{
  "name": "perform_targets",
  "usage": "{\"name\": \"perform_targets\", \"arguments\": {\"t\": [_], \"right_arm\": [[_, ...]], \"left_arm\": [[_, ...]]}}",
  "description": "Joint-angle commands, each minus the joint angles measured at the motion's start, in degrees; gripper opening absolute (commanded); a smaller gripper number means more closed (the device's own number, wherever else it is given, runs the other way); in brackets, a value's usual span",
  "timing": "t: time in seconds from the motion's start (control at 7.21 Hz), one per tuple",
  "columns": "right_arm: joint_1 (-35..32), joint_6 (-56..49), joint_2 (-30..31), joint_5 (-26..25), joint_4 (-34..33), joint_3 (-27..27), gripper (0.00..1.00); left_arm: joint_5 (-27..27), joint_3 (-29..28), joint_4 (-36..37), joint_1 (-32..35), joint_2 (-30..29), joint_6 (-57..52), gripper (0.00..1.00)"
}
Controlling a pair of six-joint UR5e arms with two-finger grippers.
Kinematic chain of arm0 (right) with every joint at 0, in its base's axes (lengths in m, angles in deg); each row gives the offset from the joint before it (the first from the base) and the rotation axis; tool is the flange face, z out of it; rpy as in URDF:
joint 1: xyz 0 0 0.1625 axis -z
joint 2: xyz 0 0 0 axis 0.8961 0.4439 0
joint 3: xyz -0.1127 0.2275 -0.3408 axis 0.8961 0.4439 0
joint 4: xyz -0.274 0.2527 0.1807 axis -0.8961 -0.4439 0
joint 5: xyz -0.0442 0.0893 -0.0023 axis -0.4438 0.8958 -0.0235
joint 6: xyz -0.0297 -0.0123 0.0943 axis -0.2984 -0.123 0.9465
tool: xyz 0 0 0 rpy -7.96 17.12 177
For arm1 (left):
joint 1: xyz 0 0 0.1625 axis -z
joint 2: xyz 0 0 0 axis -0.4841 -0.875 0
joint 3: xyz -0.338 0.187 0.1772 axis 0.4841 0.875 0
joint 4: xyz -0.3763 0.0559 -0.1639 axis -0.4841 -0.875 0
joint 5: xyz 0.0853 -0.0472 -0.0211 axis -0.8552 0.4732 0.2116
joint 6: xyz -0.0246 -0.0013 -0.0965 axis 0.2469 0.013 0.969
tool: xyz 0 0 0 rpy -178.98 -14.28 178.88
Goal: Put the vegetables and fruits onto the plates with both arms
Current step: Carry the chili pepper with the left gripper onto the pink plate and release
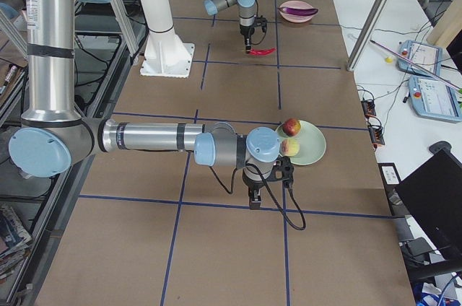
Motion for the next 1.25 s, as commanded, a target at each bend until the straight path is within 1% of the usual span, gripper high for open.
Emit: {"name": "perform_targets", "arguments": {"t": [0.0, 0.14, 0.28, 0.42, 0.55, 0.69, 0.83, 0.97, 1.11], "right_arm": [[0.09, -0.07, 0.00, -0.09, 0.06, 0.46, 1.00], [0.09, -0.07, 0.00, 0.00, 0.06, 0.38, 1.00], [0.09, -0.07, 0.00, 0.00, 0.06, 0.38, 1.00], [0.09, -0.07, 0.00, 0.00, 0.06, 0.38, 1.00], [0.09, -0.07, 0.00, 0.00, 0.06, 0.38, 1.00], [0.09, -0.07, 0.00, 0.00, 0.06, 0.38, 1.00], [0.09, -0.07, 0.00, 0.00, 0.06, 0.46, 1.00], [0.09, -0.07, 0.00, 0.00, 0.06, 0.38, 1.00], [0.09, -0.07, 0.00, 0.00, 0.06, 0.38, 1.00]], "left_arm": [[9.06, 0.45, -0.44, 13.22, 7.10, -9.20, 0.01], [9.80, -0.77, 0.08, 19.21, 9.48, -20.07, 0.01], [9.98, -5.14, -0.35, 24.14, 10.29, -28.53, 0.01], [9.90, -9.10, -0.70, 26.36, 10.30, -32.97, 0.01], [9.90, -11.22, -0.80, 26.91, 10.30, -34.40, 0.02], [9.81, -12.29, -0.97, 27.09, 10.30, -35.11, 0.20], [9.90, -12.65, -1.23, 27.00, 10.30, -35.38, 0.99], [9.98, -12.39, -2.37, 27.09, 10.39, -35.65, 1.00], [11.20, -12.21, -2.47, 27.26, 10.39, -35.65, 1.00]]}}
